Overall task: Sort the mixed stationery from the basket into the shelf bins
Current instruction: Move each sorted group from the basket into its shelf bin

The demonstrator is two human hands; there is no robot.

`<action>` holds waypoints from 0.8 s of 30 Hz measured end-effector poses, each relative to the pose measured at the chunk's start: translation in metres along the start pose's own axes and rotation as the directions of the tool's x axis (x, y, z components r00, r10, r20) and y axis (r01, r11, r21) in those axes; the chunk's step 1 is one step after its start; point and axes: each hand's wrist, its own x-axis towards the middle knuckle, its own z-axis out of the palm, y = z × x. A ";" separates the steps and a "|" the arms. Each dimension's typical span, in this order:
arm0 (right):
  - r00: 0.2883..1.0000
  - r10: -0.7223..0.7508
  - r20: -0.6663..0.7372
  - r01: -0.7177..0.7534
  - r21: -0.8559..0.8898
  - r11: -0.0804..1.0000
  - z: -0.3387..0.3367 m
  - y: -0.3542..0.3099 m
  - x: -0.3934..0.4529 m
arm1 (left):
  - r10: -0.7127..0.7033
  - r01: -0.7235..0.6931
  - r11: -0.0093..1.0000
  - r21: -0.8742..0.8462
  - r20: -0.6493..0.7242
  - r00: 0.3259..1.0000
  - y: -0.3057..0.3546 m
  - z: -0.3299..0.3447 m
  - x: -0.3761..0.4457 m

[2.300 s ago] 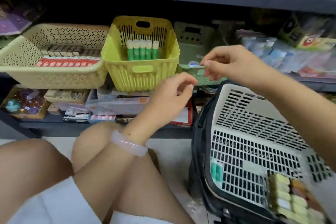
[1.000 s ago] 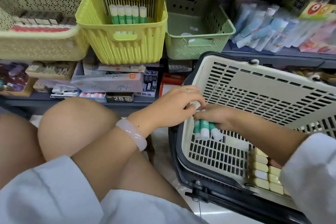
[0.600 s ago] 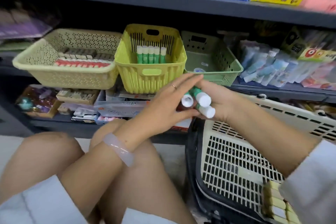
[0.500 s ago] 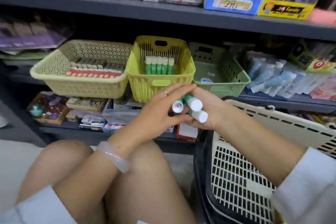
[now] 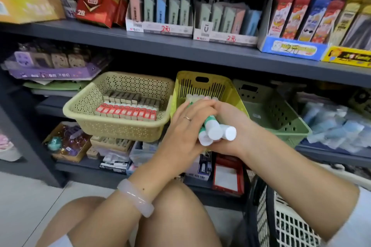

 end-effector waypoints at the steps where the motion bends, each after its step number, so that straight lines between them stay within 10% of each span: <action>1: 1.000 0.002 0.001 -0.002 0.013 1.000 0.004 -0.003 0.002 | 0.010 -0.009 0.999 0.047 -0.008 1.000 -0.003 0.000 0.003; 8: 0.951 -0.303 0.059 0.304 -0.348 0.887 0.005 -0.013 0.018 | -0.293 0.295 0.945 -0.143 0.037 0.955 -0.009 -0.004 0.020; 16: 0.625 -0.650 0.432 0.547 -0.837 -0.030 0.006 -0.020 0.022 | -0.504 0.474 0.852 -0.221 -0.108 0.857 -0.028 -0.017 0.028; 24: 0.699 -0.678 0.228 0.412 -0.903 0.121 -0.008 -0.067 0.063 | -0.689 0.579 0.689 -0.436 -0.144 0.711 -0.043 -0.026 0.035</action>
